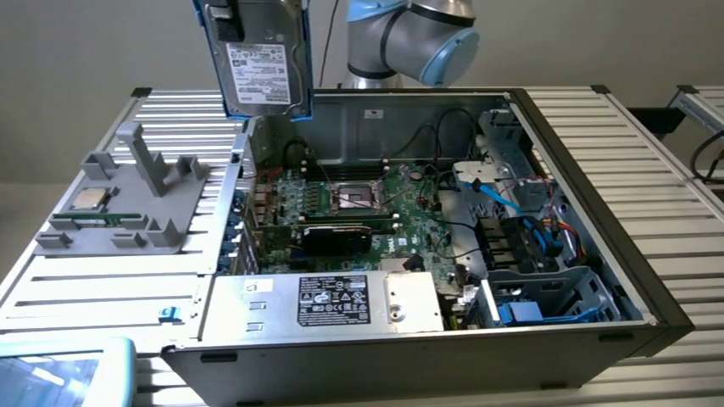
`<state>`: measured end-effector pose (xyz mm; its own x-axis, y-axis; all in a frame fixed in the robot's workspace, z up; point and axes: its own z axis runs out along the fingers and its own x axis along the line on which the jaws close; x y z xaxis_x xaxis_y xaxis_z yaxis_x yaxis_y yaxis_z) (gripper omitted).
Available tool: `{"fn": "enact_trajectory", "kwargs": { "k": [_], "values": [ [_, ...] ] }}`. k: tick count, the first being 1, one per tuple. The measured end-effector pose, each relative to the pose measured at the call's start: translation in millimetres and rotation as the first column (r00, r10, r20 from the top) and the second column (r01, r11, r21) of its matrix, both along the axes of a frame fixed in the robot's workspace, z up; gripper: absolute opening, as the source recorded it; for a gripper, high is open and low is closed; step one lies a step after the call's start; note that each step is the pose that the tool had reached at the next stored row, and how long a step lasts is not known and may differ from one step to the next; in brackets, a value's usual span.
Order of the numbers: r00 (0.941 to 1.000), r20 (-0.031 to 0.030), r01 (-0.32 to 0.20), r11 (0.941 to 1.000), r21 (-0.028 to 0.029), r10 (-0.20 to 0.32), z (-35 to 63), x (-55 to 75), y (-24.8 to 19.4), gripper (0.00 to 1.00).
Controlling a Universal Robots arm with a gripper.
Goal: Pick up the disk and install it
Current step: 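Pick up the disk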
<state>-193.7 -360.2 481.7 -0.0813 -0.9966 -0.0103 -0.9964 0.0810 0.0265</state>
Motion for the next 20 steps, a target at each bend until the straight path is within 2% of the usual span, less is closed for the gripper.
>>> {"fn": "enact_trajectory", "kwargs": {
  "k": [8, 20],
  "values": [
    [1.0000, -0.0002, 0.000, 1.0000, 0.0052, 0.000, 0.3, 24.4, -15.4, 0.37],
    [1.0000, -0.0008, 0.000, 1.0000, 0.0090, 0.000, 1.2, 56.1, -38.8, 0.37]
  ]
}}
